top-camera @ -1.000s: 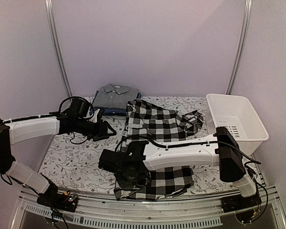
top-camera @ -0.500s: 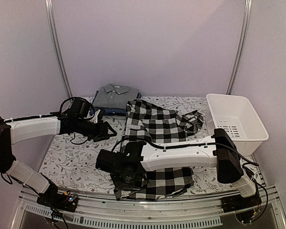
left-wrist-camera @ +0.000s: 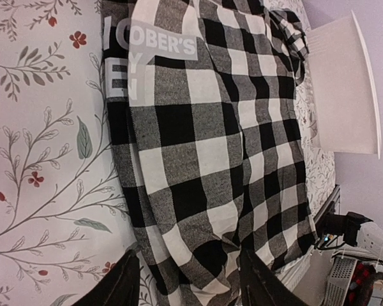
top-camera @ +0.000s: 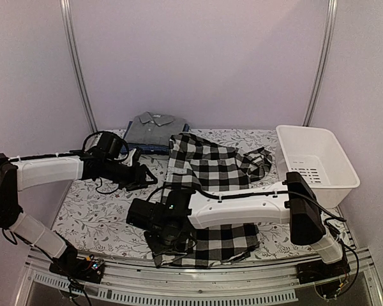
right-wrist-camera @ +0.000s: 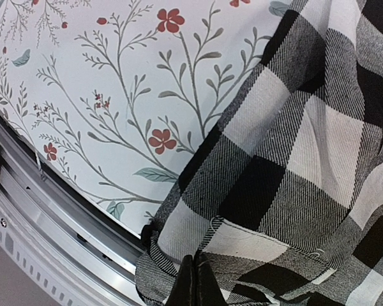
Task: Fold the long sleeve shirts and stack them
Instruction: Adjust the sleeve of the 1/3-folded shirt, then adjust the corner of the shirt at the corner of the board.
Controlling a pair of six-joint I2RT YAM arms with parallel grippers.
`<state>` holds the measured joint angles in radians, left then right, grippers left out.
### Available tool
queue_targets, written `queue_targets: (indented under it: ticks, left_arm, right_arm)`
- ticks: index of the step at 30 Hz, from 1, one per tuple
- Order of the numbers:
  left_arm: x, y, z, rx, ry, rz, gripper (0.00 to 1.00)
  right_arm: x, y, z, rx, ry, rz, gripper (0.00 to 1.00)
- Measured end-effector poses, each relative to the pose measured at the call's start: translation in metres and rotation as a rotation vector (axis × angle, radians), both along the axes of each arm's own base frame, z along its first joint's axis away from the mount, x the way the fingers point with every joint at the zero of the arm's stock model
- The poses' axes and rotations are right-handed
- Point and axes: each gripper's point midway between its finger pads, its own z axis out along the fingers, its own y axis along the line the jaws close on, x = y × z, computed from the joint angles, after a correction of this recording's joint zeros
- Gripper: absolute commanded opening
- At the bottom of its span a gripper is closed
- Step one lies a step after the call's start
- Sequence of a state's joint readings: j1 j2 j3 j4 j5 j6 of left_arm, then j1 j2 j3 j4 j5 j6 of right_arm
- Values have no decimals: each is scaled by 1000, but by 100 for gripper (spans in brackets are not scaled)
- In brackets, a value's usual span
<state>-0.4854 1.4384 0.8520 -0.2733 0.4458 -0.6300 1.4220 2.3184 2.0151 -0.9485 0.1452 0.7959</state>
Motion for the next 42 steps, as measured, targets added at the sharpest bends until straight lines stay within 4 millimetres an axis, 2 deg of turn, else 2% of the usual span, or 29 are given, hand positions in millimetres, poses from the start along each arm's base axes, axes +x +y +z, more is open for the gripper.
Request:
queue_targets:
  ticks: [2, 6, 9, 12, 14, 16, 19, 23, 26, 31, 34, 37, 42]
  left_arm:
    - [-1, -1, -1, 1, 2, -2, 53]
    - [-1, -2, -1, 1, 2, -6, 54]
    - [-1, -2, 0, 0, 0, -7, 54]
    - [2, -6, 7, -6, -17, -11, 54]
    - [5, -9, 13, -9, -35, -16, 54]
    - [8, -15, 20, -12, -56, -28, 54]
    - [10, -25, 27, -12, -79, -44, 54]
    - [8, -39, 30, -5, -93, -69, 54]
    - [2, -53, 32, -4, -98, -101, 54]
    - [-12, -83, 34, -7, -100, -171, 54]
    - [-22, -104, 32, -8, -94, -219, 53]
    - [-37, -125, 23, -1, -75, -271, 53]
    - [-64, -157, -5, 28, -21, -352, 53]
  right_arm:
    - [0, 2, 0, 7, 3, 4, 5]
    - [0, 3, -1, 12, 10, 12, 39]
    - [6, -1, -9, 8, 8, 0, 54]
    - [18, -24, -21, -35, 0, -31, 58]
    - [32, -45, -17, -53, -14, -67, 58]
    - [50, -64, -6, -48, -35, -112, 59]
    - [77, -95, 21, -11, -78, -190, 59]
    - [92, -137, 49, 37, -120, -277, 59]
    - [81, -161, 50, 47, -118, -305, 59]
    - [51, -214, 30, 5, -77, -360, 59]
    - [37, -240, 27, 1, -55, -409, 59]
    - [25, -251, 27, 18, -35, -444, 59]
    - [8, -272, 16, 23, 10, -501, 62]
